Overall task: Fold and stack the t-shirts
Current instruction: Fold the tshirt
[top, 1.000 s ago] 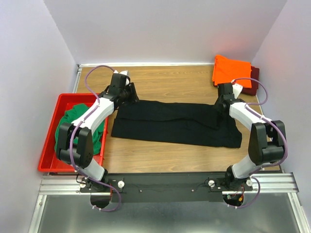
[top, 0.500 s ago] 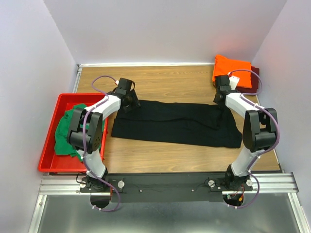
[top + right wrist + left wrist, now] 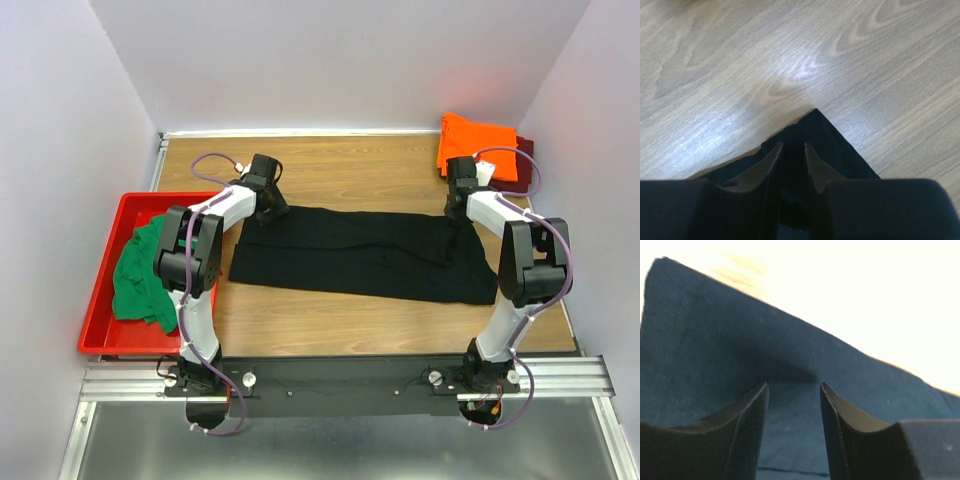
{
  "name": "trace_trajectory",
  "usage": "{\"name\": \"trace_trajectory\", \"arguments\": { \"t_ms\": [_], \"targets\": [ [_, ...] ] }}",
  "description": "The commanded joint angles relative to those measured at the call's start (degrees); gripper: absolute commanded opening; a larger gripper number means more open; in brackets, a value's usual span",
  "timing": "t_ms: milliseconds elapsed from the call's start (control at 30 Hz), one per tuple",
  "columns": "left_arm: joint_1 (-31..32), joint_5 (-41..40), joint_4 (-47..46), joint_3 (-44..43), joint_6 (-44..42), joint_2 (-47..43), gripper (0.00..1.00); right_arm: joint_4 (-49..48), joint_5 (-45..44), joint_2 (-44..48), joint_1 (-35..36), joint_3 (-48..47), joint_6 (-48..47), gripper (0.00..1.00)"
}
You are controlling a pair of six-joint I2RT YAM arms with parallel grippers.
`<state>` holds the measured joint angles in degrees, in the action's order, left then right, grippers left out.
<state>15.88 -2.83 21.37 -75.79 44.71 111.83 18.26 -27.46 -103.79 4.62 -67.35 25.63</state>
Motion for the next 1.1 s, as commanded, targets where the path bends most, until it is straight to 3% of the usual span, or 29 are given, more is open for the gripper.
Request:
{"name": "trace_trajectory", "arguments": {
  "t_ms": [0, 300, 800, 867, 967, 1067],
  "targets": [
    [-0.7, -4.5, 2.4, -2.0, 1.7, 2.4, 0.54, 1.2, 1.3, -1.2, -0.9, -1.0, 0.5, 0.27],
    [-3.3, -4.4, 2.6, 0.0, 2.9, 4.0, 0.54, 1.3, 1.4, 1.5, -3.1, 0.5, 2.3, 0.05],
    [-4.1, -3.4, 1.7, 2.2, 3.5, 4.4, 0.54, 1.3, -2.9, 11.7, -9.6, 6.1, 9.6, 0.01],
    [-4.1, -3.4, 1.5, 2.2, 3.4, 4.3, 0.54, 1.3, -2.9, 11.3, -10.1, 6.2, 9.9, 0.08],
    [-4.1, -3.1, 1.3, 2.0, 3.1, 3.8, 0.54, 1.3, -1.9, 9.8, -10.9, 5.8, 9.9, 0.34],
    [-4.1, -2.8, 1.1, 1.7, 2.8, 3.4, 0.54, 1.3, 0.7, 9.9, -11.0, 5.3, 9.5, 0.48]
  ]
}}
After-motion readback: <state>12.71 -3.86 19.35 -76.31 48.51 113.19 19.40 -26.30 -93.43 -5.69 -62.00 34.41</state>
